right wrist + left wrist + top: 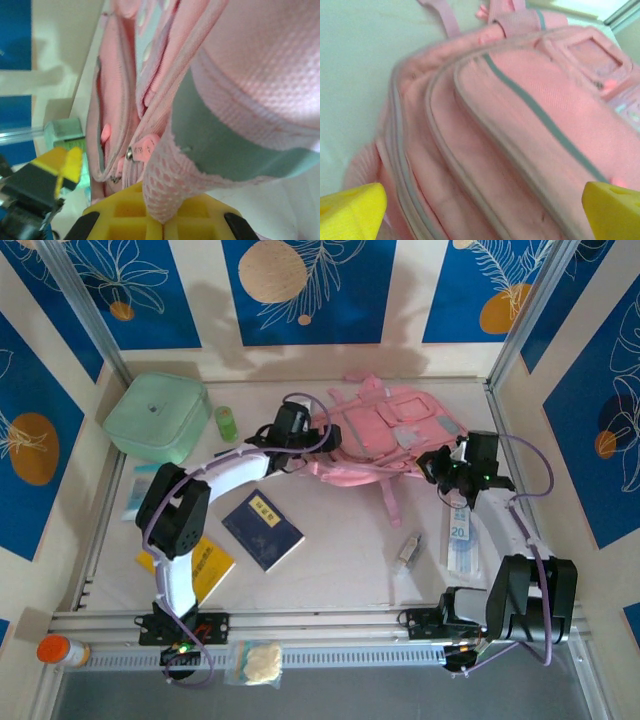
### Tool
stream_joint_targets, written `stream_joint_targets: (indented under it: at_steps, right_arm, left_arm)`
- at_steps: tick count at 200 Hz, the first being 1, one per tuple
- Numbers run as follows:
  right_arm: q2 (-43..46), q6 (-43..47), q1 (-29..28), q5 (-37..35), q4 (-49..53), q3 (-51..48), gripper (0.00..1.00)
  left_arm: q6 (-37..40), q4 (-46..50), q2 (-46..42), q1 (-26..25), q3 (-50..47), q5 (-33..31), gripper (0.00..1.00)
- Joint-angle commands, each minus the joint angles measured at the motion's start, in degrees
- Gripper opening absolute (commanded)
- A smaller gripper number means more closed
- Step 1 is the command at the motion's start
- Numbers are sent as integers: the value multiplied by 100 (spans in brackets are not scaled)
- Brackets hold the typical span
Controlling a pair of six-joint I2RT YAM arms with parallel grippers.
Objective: Pack books, pencil case, and school supplies into a backpack
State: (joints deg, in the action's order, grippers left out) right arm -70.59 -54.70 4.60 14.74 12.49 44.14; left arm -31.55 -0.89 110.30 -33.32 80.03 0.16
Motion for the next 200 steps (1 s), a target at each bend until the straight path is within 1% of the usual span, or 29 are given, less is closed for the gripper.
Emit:
stream_joint_targets:
  at_steps: [1, 18, 27, 40, 47, 61, 74, 91, 103, 120, 133, 150, 167, 200]
  right_arm:
    - [291, -686, -248, -550, -106, -60, 0]
    - [449, -1097, -353, -809, -199, -228, 0]
    - [545, -1264, -433, -970, -238, -316, 0]
    - [639, -1399, -550, -1159, -267, -372, 0]
    - [658, -1420, -601, -1213, -244, -363, 0]
    - [660, -1418, -662, -1276, -158, -297, 0]
    - [630, -1391, -684, -1237, -110, -217, 0]
    - [616, -1352, -722, -1244, 54, -88, 0]
    - [623, -1358, -741, -1248, 133, -51, 0]
    - [668, -1364, -750, -1290, 155, -62, 0]
    - [671, -1401, -750, -1320, 191, -43, 0]
    - [629, -1449, -762, -1270, 208, 11, 0]
    - [540, -1462, -792, -1310, 332, 111, 0]
    - [441, -1612, -767, -1147, 271, 122, 0]
  left_arm:
    - [498, 389, -351, 171, 149, -28, 99]
    - [655, 608, -802, 147, 19, -45, 99]
    - [682, 769, -1005, 101, -47, 106, 99]
    - [738, 827, -1276, -115, -297, 171, 99]
    - [746, 788, -1409, -284, -487, 115, 100]
    - [747, 607, -1634, -678, -885, 90, 98]
    - [580, 484, -1753, -1052, -1161, 103, 96]
    - [399, 312, -1841, -1566, -1400, 102, 89]
    - [324, 247, -1868, -1954, -1472, -139, 85]
    - [327, -139, -1760, -2399, -1555, -192, 80]
    - [377, -228, -1553, -2630, -1461, -251, 77]
    - [319, -115, -1180, -2763, -1156, -238, 73]
    - [304, -231, -842, -2886, -939, -282, 69]
    - [-3, -115, -186, -2918, -275, -258, 63]
